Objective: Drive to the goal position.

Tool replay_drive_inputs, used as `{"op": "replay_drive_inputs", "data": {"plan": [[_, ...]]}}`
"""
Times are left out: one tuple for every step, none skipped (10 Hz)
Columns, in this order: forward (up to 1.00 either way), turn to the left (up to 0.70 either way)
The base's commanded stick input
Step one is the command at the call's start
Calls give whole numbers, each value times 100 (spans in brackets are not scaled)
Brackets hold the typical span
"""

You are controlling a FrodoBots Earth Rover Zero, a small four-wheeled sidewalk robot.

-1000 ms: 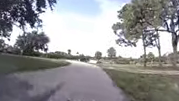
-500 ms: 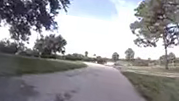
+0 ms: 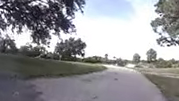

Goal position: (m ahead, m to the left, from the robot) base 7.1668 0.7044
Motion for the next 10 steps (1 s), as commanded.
{"op": "replay_drive_inputs", "data": {"plan": [[69, 3], [69, 3], [69, 3], [69, 3], [69, 3], [69, 3], [69, 3], [69, 3], [69, 3], [69, 3]]}}
